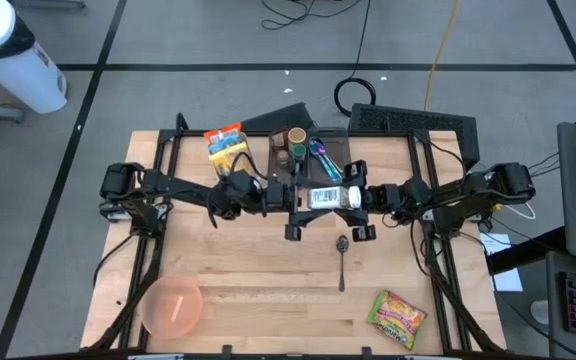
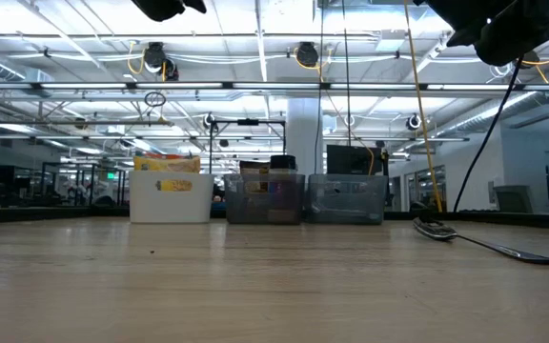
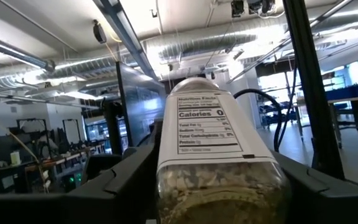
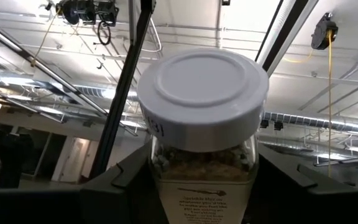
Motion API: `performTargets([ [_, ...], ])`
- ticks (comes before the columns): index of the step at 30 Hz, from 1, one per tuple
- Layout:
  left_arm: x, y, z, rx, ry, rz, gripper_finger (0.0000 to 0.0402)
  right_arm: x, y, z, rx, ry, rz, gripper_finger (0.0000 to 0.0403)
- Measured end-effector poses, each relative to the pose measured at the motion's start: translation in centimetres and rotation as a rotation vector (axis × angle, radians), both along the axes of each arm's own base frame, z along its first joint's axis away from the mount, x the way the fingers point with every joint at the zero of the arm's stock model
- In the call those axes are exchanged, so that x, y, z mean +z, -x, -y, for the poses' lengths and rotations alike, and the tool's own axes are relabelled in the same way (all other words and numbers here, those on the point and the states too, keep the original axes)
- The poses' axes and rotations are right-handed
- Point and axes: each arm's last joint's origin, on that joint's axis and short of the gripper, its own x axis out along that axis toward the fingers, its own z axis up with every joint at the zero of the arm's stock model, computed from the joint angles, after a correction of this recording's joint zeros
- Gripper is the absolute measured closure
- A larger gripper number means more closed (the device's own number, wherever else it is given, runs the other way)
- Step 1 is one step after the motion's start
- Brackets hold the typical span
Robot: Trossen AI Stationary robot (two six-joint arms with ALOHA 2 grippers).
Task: Pick & Place Food Item
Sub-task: Put the white seasoning bottle into the left black bin
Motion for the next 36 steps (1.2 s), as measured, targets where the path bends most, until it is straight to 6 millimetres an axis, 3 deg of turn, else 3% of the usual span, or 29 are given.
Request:
performTargets([
  [12, -0.4, -0.2, 0.0, 0.025, -0.026, -0.052, 0.0141, 0.2, 0.1, 0.1, -0.068, 0.025, -0.032, 0.0205],
  [29, -3.1, -0.9, -0.9, 0.18, -0.014, -0.328, 0.0139, 1.0, 1.5, 1.6, -0.203, 0.031, -0.286, 0.0206],
  [36, -3.1, -0.3, -1.8, 0.24, -0.031, -0.418, 0.0139, 0.5, 1.9, 3.1, -0.24, 0.001, -0.437, 0.0206],
])
